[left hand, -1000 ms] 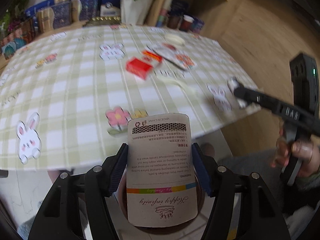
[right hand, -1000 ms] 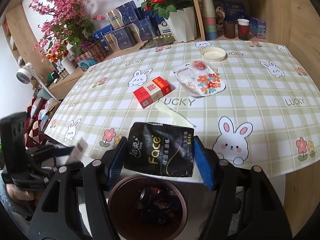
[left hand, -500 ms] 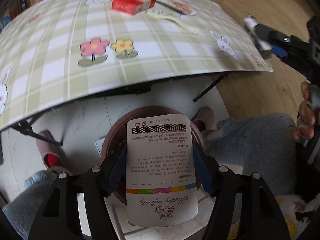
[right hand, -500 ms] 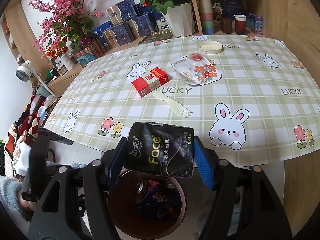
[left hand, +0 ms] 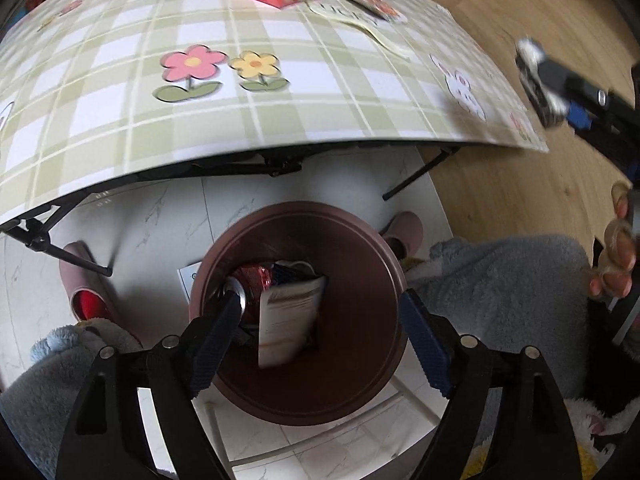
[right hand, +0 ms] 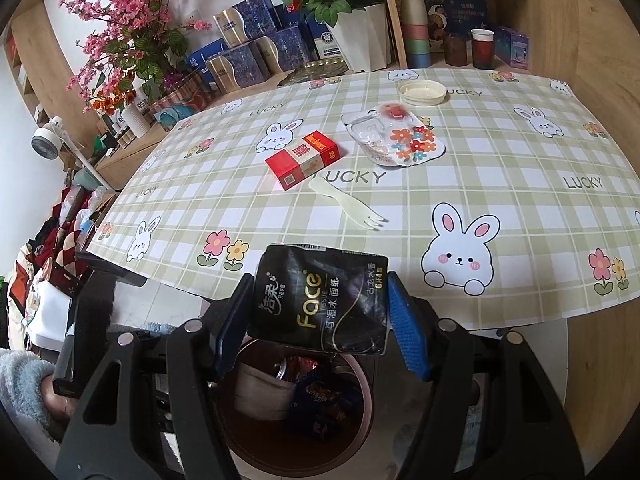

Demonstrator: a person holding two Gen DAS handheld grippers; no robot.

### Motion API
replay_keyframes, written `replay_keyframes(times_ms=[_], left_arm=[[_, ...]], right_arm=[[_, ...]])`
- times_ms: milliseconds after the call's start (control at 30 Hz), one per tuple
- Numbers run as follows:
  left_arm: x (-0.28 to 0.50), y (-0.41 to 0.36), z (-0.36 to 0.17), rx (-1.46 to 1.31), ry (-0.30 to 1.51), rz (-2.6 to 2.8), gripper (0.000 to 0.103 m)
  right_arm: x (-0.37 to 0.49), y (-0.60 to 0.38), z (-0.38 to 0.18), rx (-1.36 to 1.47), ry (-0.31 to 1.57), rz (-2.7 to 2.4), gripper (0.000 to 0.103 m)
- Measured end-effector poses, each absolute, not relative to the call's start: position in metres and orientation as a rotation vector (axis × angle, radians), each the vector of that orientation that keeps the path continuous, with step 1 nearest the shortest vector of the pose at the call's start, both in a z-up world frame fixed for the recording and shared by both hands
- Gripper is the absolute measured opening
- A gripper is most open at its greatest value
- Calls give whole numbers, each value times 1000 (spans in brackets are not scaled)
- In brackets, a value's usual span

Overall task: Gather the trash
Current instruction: 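Carry the white card over the bin and open the left gripper, then lower the black tissue pack into the bin and open the right gripper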

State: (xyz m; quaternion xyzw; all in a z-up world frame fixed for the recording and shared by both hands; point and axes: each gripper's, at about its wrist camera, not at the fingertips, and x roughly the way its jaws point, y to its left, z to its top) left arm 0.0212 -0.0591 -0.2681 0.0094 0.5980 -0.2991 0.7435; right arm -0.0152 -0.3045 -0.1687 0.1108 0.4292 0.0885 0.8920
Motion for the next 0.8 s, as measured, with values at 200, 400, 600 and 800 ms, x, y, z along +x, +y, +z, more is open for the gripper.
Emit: replay_keyframes(times_ms=[200, 400, 600, 800], left_arm=[[33, -29, -234, -81, 1158, -556, 87], [42, 6, -190, -101, 960, -428, 94], [44, 37, -169, -108, 857, -329, 96], [47, 56, -174, -126, 851, -276, 96]], right_arm=[[-16, -299, -177, 225, 918, 191, 65], [-15, -283, -191, 200, 970, 222, 65], [-10, -263, -209, 169, 1042, 257, 65], [-4, -240, -228, 131, 1126, 305, 65]])
